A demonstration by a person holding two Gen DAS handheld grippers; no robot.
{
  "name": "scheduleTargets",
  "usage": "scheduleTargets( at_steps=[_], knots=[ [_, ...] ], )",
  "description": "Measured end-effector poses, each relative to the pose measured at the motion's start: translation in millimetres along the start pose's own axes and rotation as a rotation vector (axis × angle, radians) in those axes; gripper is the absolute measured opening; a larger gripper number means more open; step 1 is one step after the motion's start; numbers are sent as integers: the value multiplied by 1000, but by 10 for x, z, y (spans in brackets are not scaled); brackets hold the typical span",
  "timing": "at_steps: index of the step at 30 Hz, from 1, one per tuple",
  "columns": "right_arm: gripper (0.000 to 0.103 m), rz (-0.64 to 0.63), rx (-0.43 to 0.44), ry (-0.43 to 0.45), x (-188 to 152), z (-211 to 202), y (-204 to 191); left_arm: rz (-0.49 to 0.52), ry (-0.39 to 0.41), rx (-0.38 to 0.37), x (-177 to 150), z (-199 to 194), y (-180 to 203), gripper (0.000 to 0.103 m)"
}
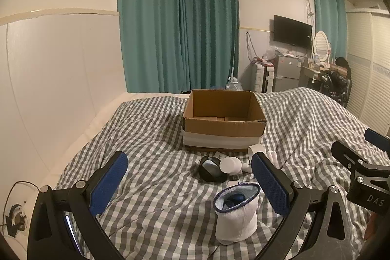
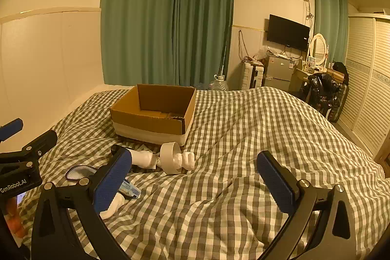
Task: Organize objects
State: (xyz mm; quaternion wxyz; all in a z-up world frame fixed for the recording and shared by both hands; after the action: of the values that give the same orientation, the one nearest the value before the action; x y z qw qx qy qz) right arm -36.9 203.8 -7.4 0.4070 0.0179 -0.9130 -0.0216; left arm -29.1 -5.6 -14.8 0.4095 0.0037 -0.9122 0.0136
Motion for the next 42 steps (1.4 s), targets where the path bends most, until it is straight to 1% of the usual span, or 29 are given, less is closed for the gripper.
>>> scheduleTargets(
  at_steps=[8,19,30,36,38,40,42],
  knots=[
    [103,-9,-3,-4,-15,22,-11,28,16,10,-18,-35,49,103],
    [103,-36,-3,-2,-13,39,-60,27,31,12,-20,-71,56,103],
    [103,-50,-9,-20,-58,86,-124,40,30,7,-37,-54,56,103],
    [103,-45,13,-24,-68,78,-119,18,3,7,-48,-14,59,103],
    [103,-53,1,-25,-81,85,-134,18,1,2,-58,-19,62,103],
    [103,-56,-8,-25,-96,89,-145,27,9,13,-63,-39,69,103],
    [103,-56,1,-26,-103,80,-158,31,11,19,-70,-51,64,103]
  ],
)
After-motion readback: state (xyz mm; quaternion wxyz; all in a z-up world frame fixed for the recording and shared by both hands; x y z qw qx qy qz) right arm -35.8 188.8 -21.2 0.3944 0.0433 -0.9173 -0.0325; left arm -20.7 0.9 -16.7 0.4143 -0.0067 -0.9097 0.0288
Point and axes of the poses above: each gripper's, at about its wrist camera, not at the fingertips, and z roughly the way its jaws point, y to its right, x to its top, the point moved 3 cm from there along z, roughly the way its jaws point, and after that the axes turned 15 degrees about -y, right-handed, at the moved point
